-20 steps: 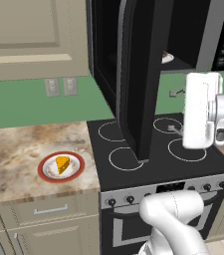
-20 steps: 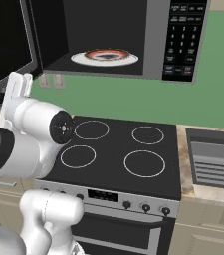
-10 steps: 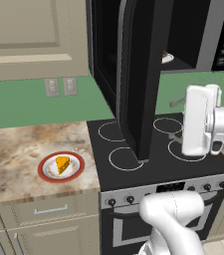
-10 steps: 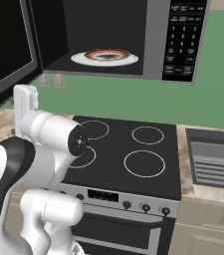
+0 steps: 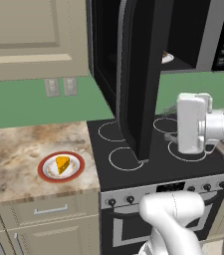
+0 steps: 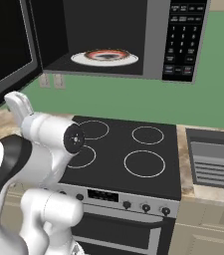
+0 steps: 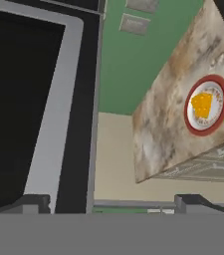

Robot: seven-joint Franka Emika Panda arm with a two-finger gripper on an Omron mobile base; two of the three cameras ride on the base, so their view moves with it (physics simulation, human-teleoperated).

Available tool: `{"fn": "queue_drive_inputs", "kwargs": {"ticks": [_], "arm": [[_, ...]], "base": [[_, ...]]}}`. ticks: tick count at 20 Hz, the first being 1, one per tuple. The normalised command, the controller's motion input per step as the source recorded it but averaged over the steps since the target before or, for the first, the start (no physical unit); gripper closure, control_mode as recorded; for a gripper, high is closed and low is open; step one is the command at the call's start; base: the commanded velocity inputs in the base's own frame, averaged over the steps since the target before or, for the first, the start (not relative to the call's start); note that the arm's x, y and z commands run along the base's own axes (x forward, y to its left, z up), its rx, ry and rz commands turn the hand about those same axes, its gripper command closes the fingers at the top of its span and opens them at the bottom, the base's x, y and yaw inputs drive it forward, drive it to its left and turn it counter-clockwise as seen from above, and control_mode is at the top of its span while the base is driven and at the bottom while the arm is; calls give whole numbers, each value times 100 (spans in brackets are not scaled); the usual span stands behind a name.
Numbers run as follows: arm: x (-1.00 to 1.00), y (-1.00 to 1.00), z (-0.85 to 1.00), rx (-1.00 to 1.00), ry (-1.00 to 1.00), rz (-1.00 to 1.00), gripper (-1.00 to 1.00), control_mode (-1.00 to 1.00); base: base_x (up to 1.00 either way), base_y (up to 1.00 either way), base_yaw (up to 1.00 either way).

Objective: Pick the cheese from the counter and place it in the microwave. Then turn on the microwave.

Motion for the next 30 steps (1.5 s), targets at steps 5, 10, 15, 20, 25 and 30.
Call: {"fn": "queue_drive_inputs", "kwargs": {"ticks": [5,10,15,20,25,30], "arm": [[1,22,-19,-23,-5,-13,-100,-100],[0,16,-20,-14,0,0,-100,-100],[0,-6,-27,3,0,11,-100,-100],[6,-6,-30,7,-4,23,-100,-100],[13,-3,-34,3,-12,26,-100,-100],[19,0,-36,0,-26,28,-100,-100]], "base": [[0,0,0],[0,0,0],[0,0,0],[0,0,0],[0,0,0],[0,0,0]]}}
